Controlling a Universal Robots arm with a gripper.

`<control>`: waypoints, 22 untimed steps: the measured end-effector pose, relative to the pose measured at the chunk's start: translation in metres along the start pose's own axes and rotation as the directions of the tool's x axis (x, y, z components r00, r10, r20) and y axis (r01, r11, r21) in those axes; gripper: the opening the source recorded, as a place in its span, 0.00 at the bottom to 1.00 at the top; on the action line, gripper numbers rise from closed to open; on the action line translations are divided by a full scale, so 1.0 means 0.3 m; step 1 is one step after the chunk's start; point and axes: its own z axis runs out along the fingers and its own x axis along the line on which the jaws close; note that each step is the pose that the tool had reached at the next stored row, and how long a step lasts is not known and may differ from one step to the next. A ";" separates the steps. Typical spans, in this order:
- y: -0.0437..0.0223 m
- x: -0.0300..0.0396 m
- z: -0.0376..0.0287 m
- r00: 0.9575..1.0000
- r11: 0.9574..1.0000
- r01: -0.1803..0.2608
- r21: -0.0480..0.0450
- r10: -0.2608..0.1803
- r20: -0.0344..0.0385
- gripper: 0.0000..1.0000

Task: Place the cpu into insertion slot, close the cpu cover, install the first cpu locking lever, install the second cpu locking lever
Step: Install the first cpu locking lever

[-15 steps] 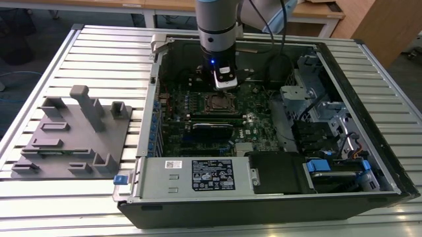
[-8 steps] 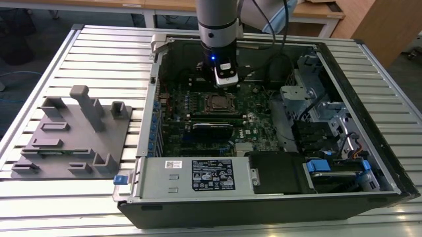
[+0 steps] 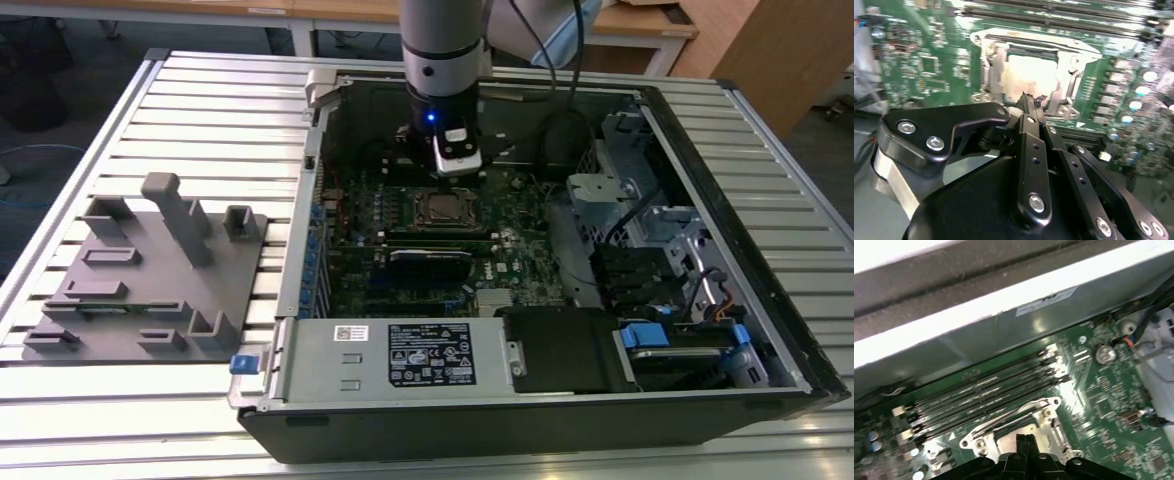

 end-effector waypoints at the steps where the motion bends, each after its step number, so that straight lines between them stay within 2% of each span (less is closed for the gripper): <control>1: 0.000 -0.001 0.001 1.000 1.000 -0.001 0.008 0.001 -0.016 0.10; 4: 0.001 -0.002 0.003 0.998 0.999 -0.003 0.032 0.005 -0.064 0.10; 5: 0.001 -0.002 0.002 0.998 0.999 -0.003 0.034 0.005 -0.069 0.10; 14: 0.001 -0.004 0.004 0.997 0.999 0.006 0.034 -0.003 -0.071 0.10; 18: 0.002 -0.005 0.007 0.996 0.998 0.048 0.030 -0.046 -0.075 0.10; 22: 0.002 -0.005 0.009 0.992 0.995 0.095 0.026 -0.093 -0.080 0.10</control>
